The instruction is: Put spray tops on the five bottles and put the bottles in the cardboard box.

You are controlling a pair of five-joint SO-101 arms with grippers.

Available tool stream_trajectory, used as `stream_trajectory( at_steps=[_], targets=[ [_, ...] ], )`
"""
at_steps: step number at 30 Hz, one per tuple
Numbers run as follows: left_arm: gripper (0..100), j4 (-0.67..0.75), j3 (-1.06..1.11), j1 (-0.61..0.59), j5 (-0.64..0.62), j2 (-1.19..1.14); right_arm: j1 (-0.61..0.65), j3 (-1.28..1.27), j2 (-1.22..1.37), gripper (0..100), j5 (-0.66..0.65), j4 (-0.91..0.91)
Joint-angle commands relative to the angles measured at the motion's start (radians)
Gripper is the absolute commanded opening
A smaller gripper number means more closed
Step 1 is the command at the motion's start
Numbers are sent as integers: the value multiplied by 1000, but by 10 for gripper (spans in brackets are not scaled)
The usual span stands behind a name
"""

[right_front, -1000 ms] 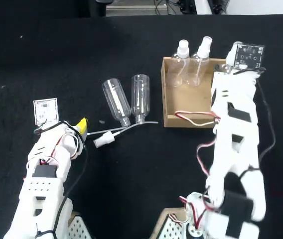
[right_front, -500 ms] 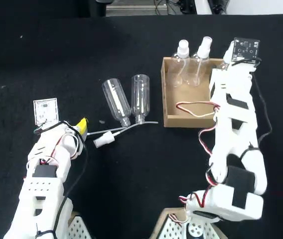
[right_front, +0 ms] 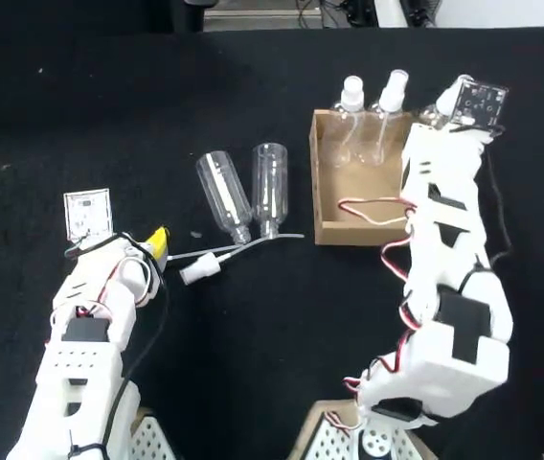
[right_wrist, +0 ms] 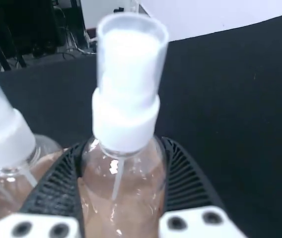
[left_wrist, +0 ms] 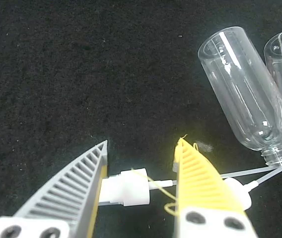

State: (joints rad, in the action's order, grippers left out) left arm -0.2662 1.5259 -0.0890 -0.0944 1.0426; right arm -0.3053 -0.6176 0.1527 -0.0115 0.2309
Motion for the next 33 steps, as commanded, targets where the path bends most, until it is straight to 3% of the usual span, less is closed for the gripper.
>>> stream_trajectory(
  at_steps=[1, 17, 25, 33],
  targets=[
    [209, 20, -7, 15, 17, 12, 12, 65, 7, 10, 8, 66],
    [209, 20, -7, 15, 17, 12, 37, 64, 90, 14, 2, 143],
    [209, 20, -7, 15, 17, 15, 63, 48, 90, 214, 2, 143],
    [209, 20, -7, 15, 17, 15, 63, 31, 82, 223, 6, 143]
  ],
)
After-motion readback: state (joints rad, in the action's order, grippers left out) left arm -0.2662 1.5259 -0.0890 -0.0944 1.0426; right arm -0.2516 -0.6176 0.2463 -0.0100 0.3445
